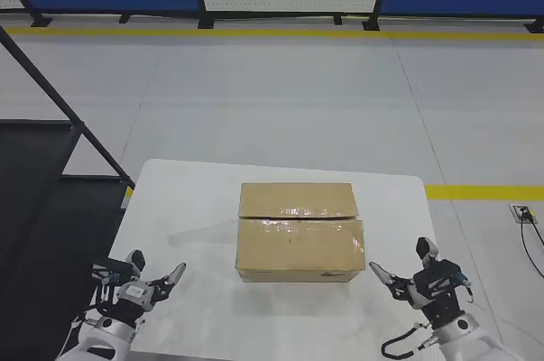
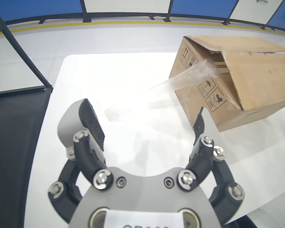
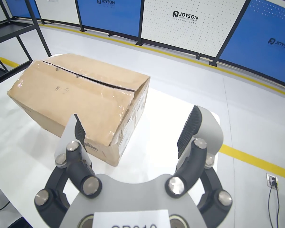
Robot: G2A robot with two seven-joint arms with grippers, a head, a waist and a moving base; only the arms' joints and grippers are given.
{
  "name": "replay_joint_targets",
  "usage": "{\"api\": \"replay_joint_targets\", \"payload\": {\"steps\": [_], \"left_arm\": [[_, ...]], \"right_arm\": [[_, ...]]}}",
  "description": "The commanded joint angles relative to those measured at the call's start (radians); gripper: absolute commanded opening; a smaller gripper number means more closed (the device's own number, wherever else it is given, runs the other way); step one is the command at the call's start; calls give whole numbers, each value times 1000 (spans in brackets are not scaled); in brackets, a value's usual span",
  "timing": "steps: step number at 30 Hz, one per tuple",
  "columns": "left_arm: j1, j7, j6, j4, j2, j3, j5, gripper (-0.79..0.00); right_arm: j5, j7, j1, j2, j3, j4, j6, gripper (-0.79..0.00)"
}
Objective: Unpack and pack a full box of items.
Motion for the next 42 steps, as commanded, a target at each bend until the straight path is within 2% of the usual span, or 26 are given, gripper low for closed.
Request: {"api": "replay_joint_targets", "payload": {"steps": [1, 7, 9, 11, 15, 20, 26, 30, 36, 42], "left_arm": [[0, 1, 1, 1, 0, 0, 1, 0], [0, -1, -2, 3, -1, 5, -19, 0], [-17, -38, -6, 12, -5, 17, -131, 0], [-49, -71, -12, 17, -5, 17, -160, 0], [-88, -111, -53, 23, -6, 19, -274, 0], [-122, -158, -91, 38, -6, 13, -417, 0], [-140, -262, -157, 60, -3, -9, -672, 0], [-149, -322, -177, 70, 1, -22, -773, 0], [-160, -356, -182, 66, 4, -17, -792, 0], [-164, -348, -174, 61, 4, 5, -781, 0]], "right_arm": [[3, -1, -1, 0, 1, 1, 0, 0], [5, -2, 0, 0, 0, 1, 0, 0], [94, -11, 13, -3, -11, 17, -29, 0], [194, 20, 56, -4, -13, 50, -66, 0], [377, 130, 152, -1, -22, 121, -166, 0], [694, 324, 282, 4, -33, 253, -262, 0], [952, 571, 445, 11, -80, 429, -269, 0], [1141, 753, 545, 16, -104, 539, -251, 0], [1340, 917, 648, 22, -132, 677, -278, 0], [1475, 1023, 702, 26, -154, 748, -318, 0]]}}
